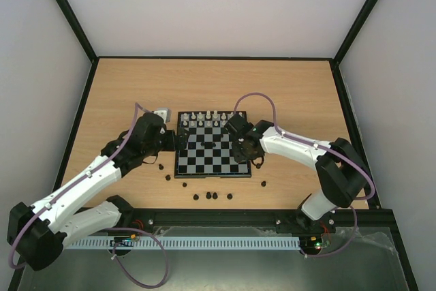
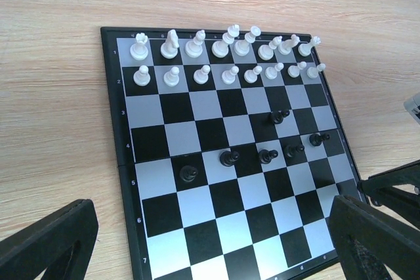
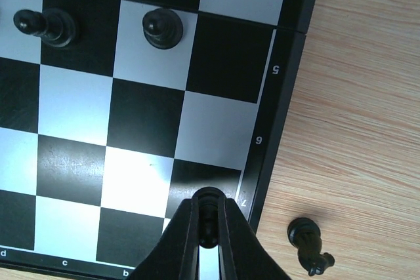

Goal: Set up the chess pieces on the board
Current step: Place the chess piece on the chessboard.

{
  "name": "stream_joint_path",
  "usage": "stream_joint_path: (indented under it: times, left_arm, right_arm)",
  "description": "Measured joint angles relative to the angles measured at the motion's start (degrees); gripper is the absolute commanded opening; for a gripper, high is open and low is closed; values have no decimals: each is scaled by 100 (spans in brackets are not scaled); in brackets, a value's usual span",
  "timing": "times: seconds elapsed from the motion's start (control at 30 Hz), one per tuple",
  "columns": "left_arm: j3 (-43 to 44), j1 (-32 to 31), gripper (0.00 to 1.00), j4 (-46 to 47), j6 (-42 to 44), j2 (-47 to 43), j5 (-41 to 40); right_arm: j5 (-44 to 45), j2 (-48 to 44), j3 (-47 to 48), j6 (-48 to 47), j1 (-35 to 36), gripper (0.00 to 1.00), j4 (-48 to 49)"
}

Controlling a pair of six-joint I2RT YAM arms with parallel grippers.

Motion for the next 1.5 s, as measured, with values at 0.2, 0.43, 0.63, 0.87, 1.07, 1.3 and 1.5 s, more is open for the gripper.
stream_joint_path:
  times: [0.2,0.43,0.63,0.87,1.07,1.3,1.5]
  left_arm:
    - [0,0,99,0,-15,13,-22]
    - [0,0,99,0,-17,13,-33]
    - [-2,-2,99,2,-17,15,-46]
    - [-52,-4,99,9,-15,50,-81]
    - [-63,-2,99,9,-15,94,-103]
    - [-63,-4,99,9,-15,98,-105]
    - [-63,-4,99,11,-13,140,-105]
  right_arm:
    - [-37,94,0,-17,74,2,0]
    - [-74,179,0,-15,162,3,-4]
    - [-68,278,0,-15,177,4,-9]
    - [-37,361,0,-15,177,6,-11]
    - [-13,372,2,-15,184,11,-11]
    - [24,424,2,-17,184,17,-13]
    - [28,417,35,-22,184,30,-31]
